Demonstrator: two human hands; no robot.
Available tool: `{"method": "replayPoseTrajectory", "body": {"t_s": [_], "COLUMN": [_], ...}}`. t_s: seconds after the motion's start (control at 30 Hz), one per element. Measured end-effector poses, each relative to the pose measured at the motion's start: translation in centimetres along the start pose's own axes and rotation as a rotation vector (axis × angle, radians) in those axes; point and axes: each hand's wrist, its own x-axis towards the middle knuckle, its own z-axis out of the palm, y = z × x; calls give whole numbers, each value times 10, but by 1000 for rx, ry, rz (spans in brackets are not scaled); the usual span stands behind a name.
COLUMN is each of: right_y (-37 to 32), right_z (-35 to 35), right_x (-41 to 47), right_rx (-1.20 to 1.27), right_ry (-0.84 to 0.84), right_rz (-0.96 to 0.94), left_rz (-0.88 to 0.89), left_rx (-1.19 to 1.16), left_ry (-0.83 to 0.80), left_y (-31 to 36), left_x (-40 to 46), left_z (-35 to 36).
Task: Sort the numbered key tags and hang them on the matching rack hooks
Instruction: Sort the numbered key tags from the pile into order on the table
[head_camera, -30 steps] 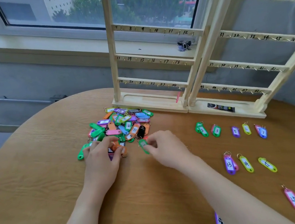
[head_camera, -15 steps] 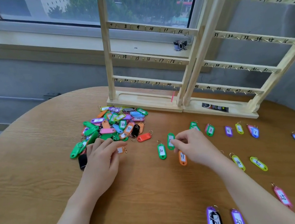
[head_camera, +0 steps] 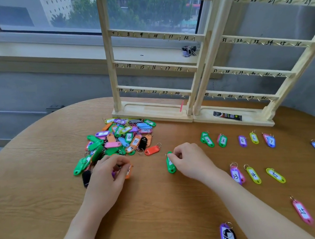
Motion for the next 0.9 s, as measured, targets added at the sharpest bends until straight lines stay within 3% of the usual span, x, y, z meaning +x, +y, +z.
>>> {"method": "replayPoseTrajectory", "body": {"t_s": [0.23, 0.43, 0.57, 0.9], "right_y": [-1, 35, 71, 188], "right_z": [-8, -47, -76, -126], "right_x": [-5, -15, -41, -140], "right_rx": [-128, -71, -5, 114], "right_ry": [65, 207, 310, 505], "right_rz": [-18, 4, 34, 225], "left_rz": [-185, -194, -170, 59], "left_rx": [-295, -405, -441, -376], "left_ry": [168, 185, 36, -509], "left_y": [5, 47, 83, 188], "left_x": [-3, -10, -8, -19], "left_z": [-5, 13, 41, 144]}}
